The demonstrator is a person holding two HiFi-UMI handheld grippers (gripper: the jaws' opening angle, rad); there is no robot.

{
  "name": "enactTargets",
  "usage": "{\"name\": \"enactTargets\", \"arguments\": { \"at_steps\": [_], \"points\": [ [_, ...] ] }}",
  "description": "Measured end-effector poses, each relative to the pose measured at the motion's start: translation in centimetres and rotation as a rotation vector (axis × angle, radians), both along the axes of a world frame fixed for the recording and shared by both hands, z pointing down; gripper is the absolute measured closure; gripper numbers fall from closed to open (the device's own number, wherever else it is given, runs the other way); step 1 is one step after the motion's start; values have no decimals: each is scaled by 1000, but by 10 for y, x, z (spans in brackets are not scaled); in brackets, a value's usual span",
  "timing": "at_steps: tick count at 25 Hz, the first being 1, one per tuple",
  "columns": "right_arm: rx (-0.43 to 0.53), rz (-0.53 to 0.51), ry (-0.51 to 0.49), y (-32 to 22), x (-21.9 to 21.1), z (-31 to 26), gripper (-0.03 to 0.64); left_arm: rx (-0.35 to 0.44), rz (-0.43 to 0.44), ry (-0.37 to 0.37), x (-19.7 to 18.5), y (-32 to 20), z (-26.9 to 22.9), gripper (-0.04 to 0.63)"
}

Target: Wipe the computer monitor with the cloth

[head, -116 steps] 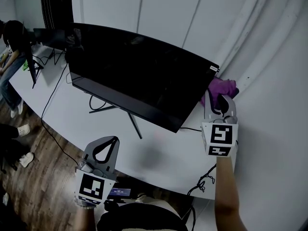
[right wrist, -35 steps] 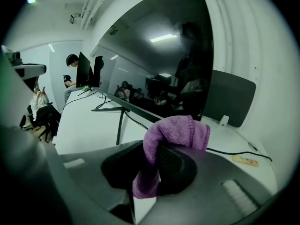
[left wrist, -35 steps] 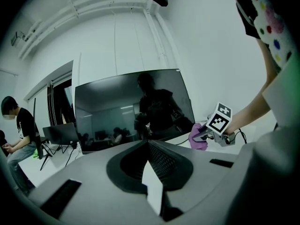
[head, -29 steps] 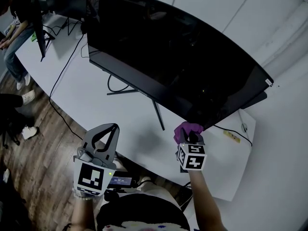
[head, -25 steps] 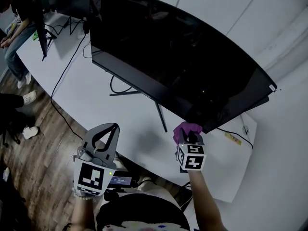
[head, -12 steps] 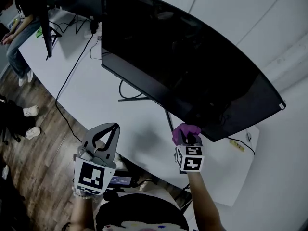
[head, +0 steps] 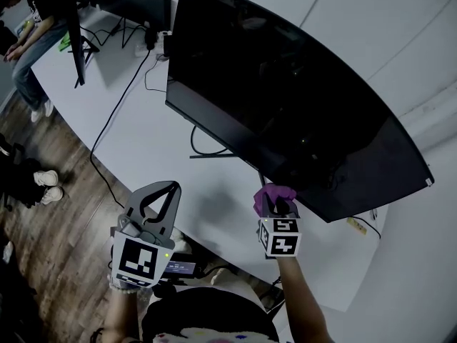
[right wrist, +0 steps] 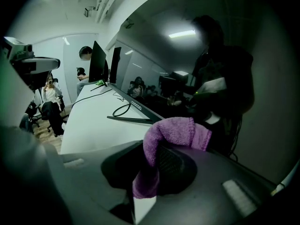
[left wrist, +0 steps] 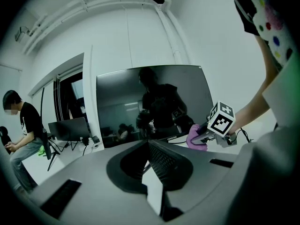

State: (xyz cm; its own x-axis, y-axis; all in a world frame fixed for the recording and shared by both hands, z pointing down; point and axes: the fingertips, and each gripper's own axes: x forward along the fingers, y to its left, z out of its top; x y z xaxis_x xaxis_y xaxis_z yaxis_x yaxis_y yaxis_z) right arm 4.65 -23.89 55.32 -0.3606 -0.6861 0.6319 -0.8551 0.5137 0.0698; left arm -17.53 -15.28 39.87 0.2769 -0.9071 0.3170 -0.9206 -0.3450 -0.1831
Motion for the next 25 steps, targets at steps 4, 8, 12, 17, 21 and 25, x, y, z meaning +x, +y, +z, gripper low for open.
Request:
{"name": "enactTargets", "arguments": {
  "at_steps": [4, 8, 12, 17, 21, 25],
  "points": [
    [3, -33, 5, -6, -22, 0, 545, -13, -17, 1, -17, -5, 5, 589],
    [11, -78, 31, -13, -50, -2, 545, -15, -17, 2, -34, -12, 5, 589],
    [16, -124, 43, -21, -81, -5, 545, -25, -33, 7, -54, -17, 9, 589],
    [22, -190, 55, -36, -122, -4, 545, -29, -58, 10, -80, -29, 14, 589],
    [23, -234, 52, -46, -155, -3, 545, -41, -88, 16, -104, -35, 21, 589],
    [32, -282, 68, -45, -186, -7, 545, -50, -98, 20, -122, -34, 23, 589]
  ]
}}
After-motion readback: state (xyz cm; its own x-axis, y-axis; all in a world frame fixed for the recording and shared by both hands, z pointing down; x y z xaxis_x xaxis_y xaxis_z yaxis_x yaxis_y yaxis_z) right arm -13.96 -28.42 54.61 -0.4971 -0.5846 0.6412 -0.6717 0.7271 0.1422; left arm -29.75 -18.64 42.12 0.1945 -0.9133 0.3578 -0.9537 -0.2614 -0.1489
